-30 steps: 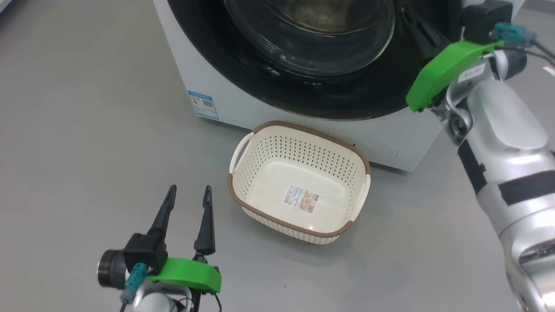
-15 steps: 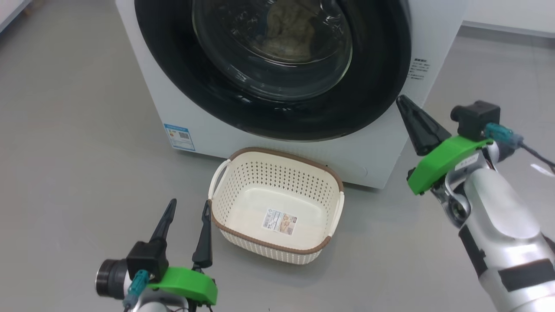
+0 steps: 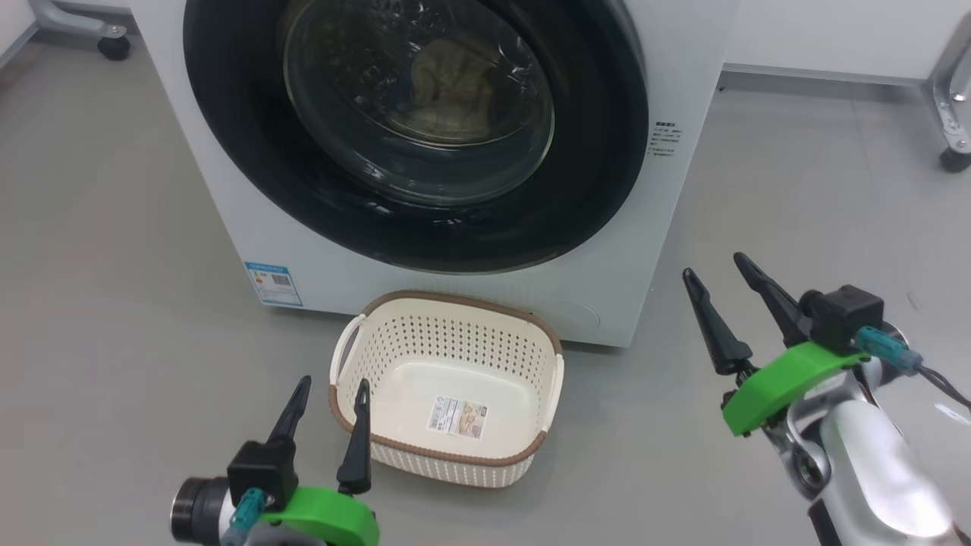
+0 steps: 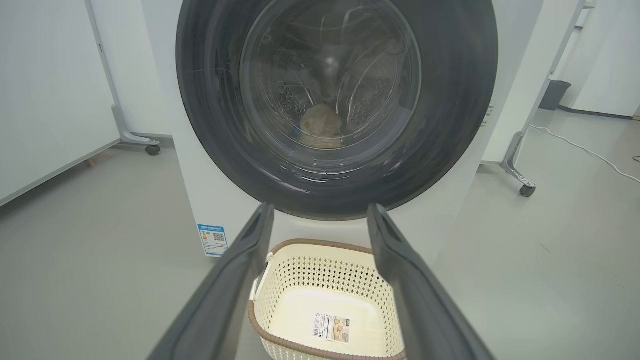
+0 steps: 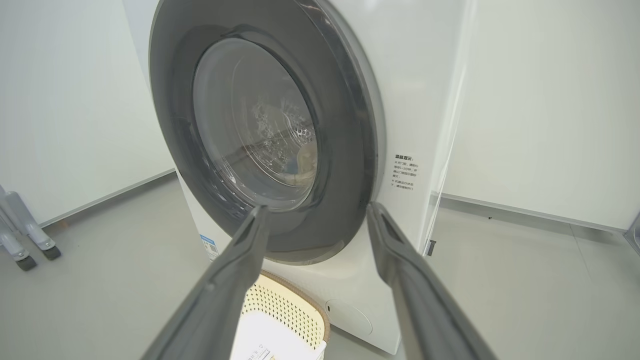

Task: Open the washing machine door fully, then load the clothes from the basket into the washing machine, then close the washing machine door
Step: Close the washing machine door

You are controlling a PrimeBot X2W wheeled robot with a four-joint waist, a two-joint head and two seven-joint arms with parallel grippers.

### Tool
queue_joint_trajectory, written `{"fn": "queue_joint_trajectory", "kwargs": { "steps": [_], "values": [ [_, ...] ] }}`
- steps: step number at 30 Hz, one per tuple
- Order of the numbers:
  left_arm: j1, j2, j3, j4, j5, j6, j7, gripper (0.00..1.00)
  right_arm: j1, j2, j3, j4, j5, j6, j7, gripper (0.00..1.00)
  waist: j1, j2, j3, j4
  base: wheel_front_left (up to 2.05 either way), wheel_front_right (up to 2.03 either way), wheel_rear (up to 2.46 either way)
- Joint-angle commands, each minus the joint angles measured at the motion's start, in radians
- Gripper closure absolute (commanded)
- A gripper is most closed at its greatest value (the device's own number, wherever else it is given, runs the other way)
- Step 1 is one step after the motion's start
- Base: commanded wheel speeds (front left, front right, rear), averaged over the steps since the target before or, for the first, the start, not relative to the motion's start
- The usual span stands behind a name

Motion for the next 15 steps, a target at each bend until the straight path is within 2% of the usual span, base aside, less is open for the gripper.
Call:
{"fn": "queue_joint_trajectory", "kwargs": {
  "steps": [1, 7, 15],
  "values": [
    [-0.024, 0.017, 0.028, -0.024, -0.004, -0.003, -0.003, 0.0, -0.006, 0.005, -0.01, -0.062, -0.013, -0.001, 0.005, 0.0, 0.0001, 0.0, -0.005, -0.009, 0.0, 0.0, 0.0],
    [-0.015, 0.017, 0.023, -0.025, -0.013, -0.004, -0.008, 0.0, 0.158, 0.025, -0.128, -0.219, -0.045, -0.001, 0.047, 0.0, 0.0001, 0.0, -0.009, -0.035, 0.0, 0.0, 0.0],
    [0.001, 0.025, 0.02, -0.03, -0.018, 0.001, -0.01, 0.0, 0.318, 0.037, -0.209, -0.4, -0.067, -0.001, 0.1, 0.0, 0.0001, 0.0, -0.016, -0.06, 0.0, 0.0, 0.0]
  ]
}}
